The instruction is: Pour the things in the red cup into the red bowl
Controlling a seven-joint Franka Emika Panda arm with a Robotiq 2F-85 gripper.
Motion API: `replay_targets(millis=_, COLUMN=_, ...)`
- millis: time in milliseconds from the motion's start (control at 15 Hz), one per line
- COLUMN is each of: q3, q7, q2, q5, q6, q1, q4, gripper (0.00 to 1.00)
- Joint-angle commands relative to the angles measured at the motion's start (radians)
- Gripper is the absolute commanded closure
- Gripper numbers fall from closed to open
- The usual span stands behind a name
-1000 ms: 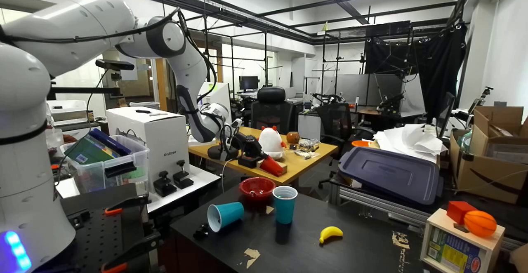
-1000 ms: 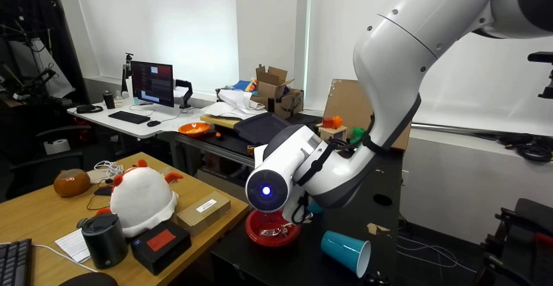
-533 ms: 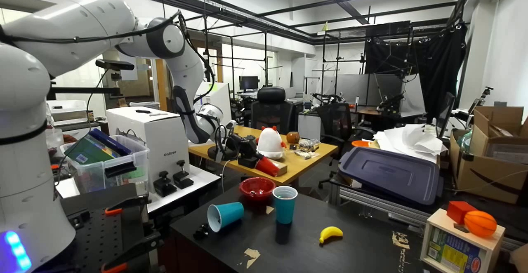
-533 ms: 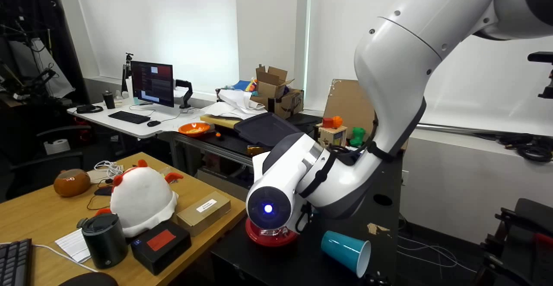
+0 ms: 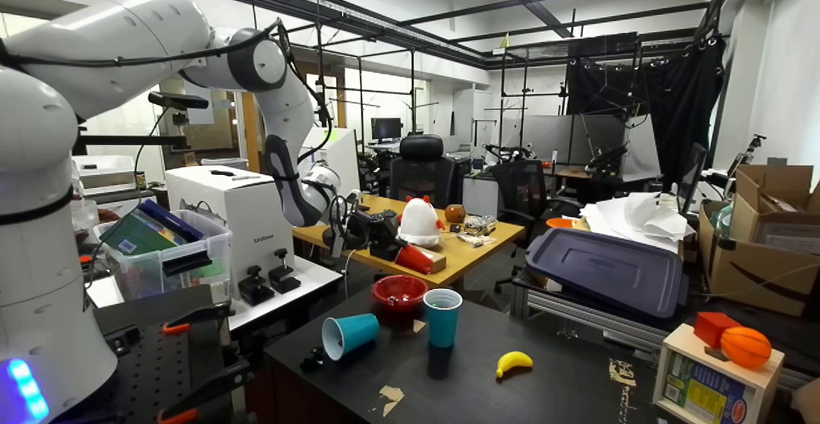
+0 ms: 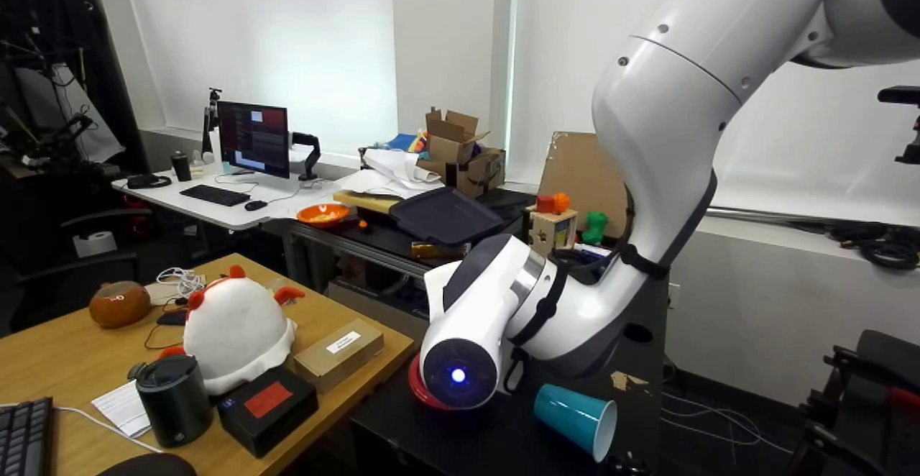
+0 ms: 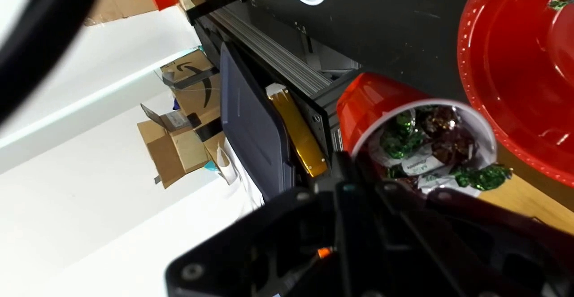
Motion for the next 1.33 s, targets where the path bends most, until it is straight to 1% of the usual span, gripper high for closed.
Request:
replay_targets(millis=0, q3=0.031, q7=0.002, q2=-0.013, q5=-0.045, q6=-0.056, q1=-0.008, q4=-0.045, gripper=0.99)
replay_targets(millis=333, q3=0.047, q7=-0.001, q2=0.025, q5=-0.081, q6=-0.097, q1=-0.008, q4=-0.038, gripper=0.99)
replay_targets(millis=667, q3=0.053, q7=-0.010, q2=0.069, q5=-0.112, q6=-0.123, q1=-0.017, q4=0.014, gripper=0.99)
replay_targets(millis=1267, q3=0.065, q7=-0.019, q2=0.127, q5=-0.076, q6=-0.120, q1=-0.041, q4=0.173, gripper=0.99)
